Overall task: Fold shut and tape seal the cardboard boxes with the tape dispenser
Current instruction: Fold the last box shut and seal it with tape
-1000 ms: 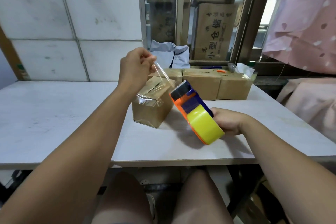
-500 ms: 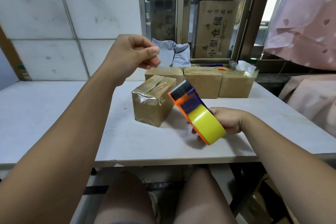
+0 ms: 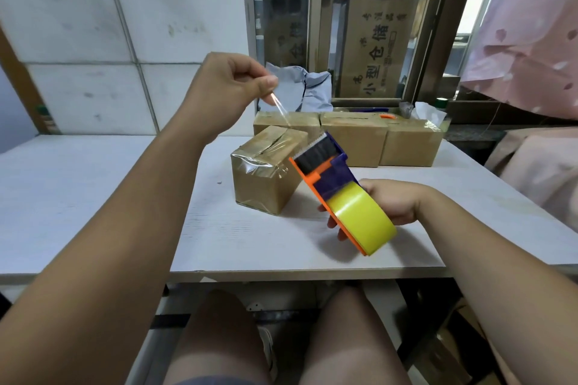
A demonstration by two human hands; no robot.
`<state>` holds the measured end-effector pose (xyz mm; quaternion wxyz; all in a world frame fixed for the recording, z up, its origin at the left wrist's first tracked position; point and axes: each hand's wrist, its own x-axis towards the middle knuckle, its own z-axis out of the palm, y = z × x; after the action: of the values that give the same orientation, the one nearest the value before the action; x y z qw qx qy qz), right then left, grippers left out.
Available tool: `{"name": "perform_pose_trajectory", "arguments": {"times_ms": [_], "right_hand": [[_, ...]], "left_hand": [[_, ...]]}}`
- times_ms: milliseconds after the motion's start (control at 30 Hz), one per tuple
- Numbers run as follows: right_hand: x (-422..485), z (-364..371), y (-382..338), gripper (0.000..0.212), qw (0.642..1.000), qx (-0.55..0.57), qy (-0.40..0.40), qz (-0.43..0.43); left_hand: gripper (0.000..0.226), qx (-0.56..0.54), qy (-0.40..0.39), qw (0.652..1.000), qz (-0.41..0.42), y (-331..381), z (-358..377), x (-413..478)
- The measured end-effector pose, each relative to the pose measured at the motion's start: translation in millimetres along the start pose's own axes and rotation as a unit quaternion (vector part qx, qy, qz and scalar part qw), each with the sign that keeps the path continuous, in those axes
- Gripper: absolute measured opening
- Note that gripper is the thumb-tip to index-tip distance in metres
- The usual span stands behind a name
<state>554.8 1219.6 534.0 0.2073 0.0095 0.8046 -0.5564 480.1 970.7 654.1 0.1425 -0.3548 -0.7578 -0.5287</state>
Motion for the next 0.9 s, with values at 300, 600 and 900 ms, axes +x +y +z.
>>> {"name": "perform_pose_trajectory", "arguments": {"times_ms": [300,600,900], "right_hand": [[2,2,-2,0.018,0.994,-0.109,0.014,-0.014],[-4,20,-38,0.046,0.925,-0.326,0.107,-0.165],[-18,39,-53,0.041,0.881,-0.238,0.265,-0.312]], "left_hand": [[0.012,0.014,-0.097,0.992,-0.080,-10,10,-5],[0.011,0.011,-0.372,0.923,-0.096,-15,25,-14],[0.052,-0.066,-0.408,0.907,-0.086,-18,27,-14]]}}
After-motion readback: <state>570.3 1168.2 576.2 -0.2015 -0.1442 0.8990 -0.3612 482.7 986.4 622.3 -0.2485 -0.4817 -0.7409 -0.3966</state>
